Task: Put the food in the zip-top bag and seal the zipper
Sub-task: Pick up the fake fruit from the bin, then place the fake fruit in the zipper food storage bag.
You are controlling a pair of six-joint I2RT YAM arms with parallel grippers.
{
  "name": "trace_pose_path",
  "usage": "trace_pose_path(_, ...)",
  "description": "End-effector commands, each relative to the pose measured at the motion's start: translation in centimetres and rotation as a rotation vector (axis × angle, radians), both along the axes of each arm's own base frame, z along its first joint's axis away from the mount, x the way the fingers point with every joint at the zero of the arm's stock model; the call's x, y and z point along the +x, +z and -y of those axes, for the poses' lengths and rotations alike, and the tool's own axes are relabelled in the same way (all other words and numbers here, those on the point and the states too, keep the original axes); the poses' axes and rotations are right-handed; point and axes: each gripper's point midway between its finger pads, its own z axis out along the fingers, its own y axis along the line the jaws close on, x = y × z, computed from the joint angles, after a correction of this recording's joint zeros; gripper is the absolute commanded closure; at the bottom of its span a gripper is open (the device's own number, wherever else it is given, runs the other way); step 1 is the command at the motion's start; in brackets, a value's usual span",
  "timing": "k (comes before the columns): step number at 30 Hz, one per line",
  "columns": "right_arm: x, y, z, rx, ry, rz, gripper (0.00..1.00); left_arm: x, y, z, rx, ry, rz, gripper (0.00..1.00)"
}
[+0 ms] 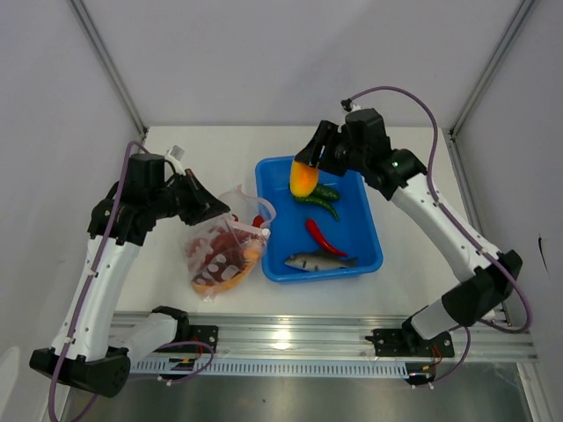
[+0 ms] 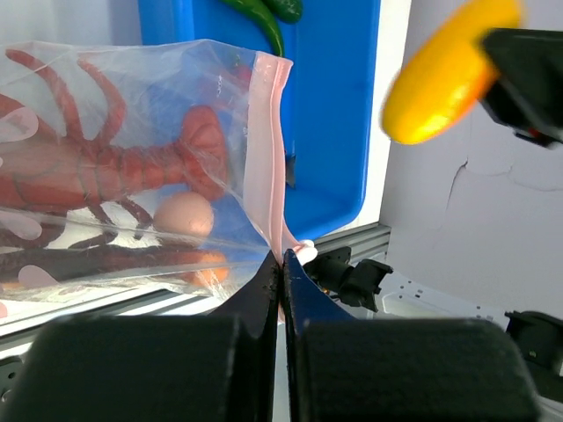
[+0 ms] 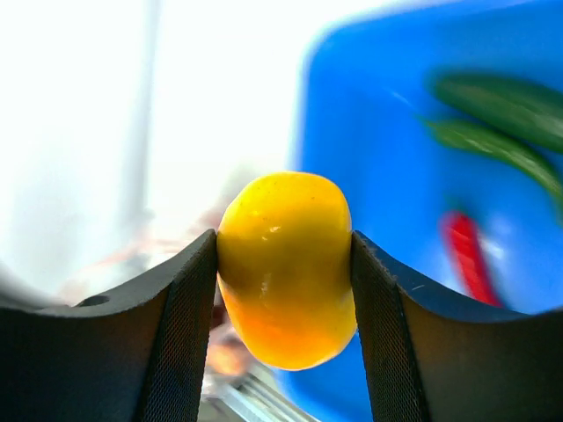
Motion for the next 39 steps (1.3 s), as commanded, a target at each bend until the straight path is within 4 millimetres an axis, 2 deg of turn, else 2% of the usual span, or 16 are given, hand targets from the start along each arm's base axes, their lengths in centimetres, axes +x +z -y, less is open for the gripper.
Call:
trace_pose_path(1,-1.1,7.9,-3.4,0.341,0.036,0.180,0.94,0.4,1.5,0.7,-0.052,-0.034,0.072,1.00)
trace_pose_path(3,-1.9,8.9,-4.5,0.423,0.030,0.210,0.94,0.4,1.6,1.0,-0.071,-0.042,0.065,0.99)
trace_pose_path(6,-1.6,9.9,-5.1,0.480,-0.030,0.279,0.94,0.3,1.8,1.4,-0.094,-0.054,0.059,0.99)
trace_pose_path(7,-2.5,10.3,-5.8,0.496,-0.021,0.295,0.94,0.4,1.7,1.5,-0.100,-0.054,0.051,1.00)
trace_pose_path(8,-1.8,10.3,-5.5,0.491,-0.085,0.322,0.93,0.4,1.8,1.5,-0.103,-0.053,0.051,0.99)
trace_pose_path(10,-2.1,10.5,-6.5,0.540,-0.103,0.340,0.93,0.3,1.9,1.7,-0.122,-0.059,0.036,0.99)
trace_pose_path(14,-1.9,9.7,-7.6,0.555,-0.155,0.352,0.92,0.1,2.3,2.1,-0.158,-0.061,0.013,1.00)
trace_pose_path(20,-2.2,8.5,-8.0,0.586,-0.185,0.361,0.92,-0.4,2.5,2.3,-0.182,-0.058,-0.020,1.00)
trace_pose_path(23,-2.8,7.0,-8.2,0.576,-0.195,0.354,0.92,-0.4,2.6,2.5,-0.209,-0.049,-0.036,1.00)
trace_pose_path(28,-4.8,7.0,-8.9,0.593,-0.160,0.363,0.92,-0.2,2.7,2.7,-0.230,-0.038,-0.054,0.99)
trace_pose_path(32,-5.7,5.9,-8.8,0.578,-0.158,0.361,0.92,-0.1,3.0,3.2,-0.281,-0.045,-0.078,0.99)
trace_pose_path(39,-6.5,6.6,-7.3,0.529,-0.178,0.411,0.92,0.1,2.8,3.5,-0.297,-0.054,-0.093,0.99)
